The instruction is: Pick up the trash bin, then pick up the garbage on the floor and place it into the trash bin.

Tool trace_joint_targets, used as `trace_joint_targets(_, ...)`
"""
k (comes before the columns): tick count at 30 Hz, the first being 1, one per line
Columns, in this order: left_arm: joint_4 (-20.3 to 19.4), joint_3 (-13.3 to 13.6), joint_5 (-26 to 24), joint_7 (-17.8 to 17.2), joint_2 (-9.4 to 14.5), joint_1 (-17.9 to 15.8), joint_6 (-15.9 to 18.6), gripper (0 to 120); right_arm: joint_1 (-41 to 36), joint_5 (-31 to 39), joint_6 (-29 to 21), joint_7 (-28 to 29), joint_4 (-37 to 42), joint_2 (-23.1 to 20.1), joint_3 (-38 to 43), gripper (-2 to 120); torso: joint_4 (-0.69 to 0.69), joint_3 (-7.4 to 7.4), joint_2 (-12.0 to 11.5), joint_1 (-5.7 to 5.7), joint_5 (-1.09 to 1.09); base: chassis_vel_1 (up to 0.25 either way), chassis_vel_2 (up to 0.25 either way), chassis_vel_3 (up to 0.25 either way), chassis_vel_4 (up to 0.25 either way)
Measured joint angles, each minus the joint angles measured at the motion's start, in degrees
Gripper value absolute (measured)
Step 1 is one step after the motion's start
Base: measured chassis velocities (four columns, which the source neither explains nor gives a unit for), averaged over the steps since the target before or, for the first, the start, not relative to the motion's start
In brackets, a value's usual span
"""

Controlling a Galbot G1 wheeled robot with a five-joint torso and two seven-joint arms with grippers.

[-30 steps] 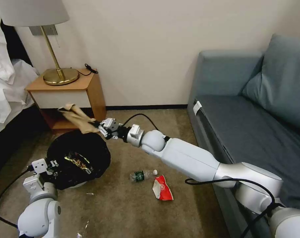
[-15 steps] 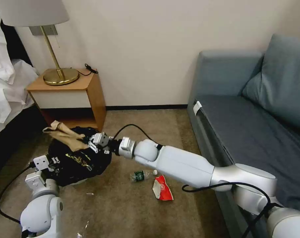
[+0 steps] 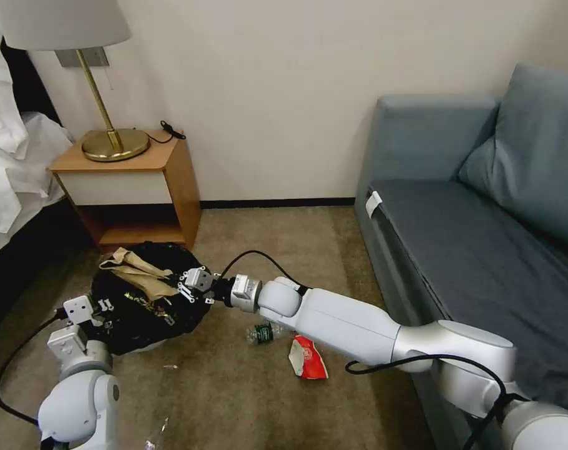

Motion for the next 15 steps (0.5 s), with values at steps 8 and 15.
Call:
trace_joint_targets(8, -0.2, 0.0, 0.0, 0.0, 0.0, -0.2, 0.0, 4, -0.1, -0.4, -1.1, 1.8, 0.5, 0.0, 0.2, 20, 0.0, 0.0, 0.0, 0.0, 0.0, 0.0, 0.0, 0.0, 0.0)
trace_joint_targets(15, -0.2, 0.2, -0.2, 0.0, -0.1, 0.0, 0.0, 4, -0.3, -0.2, -1.5, 2.1, 0.8, -0.1, 0.3, 47, 0.0, 0.0, 0.0, 0.0, 0.0, 0.0, 0.0, 0.0, 0.0)
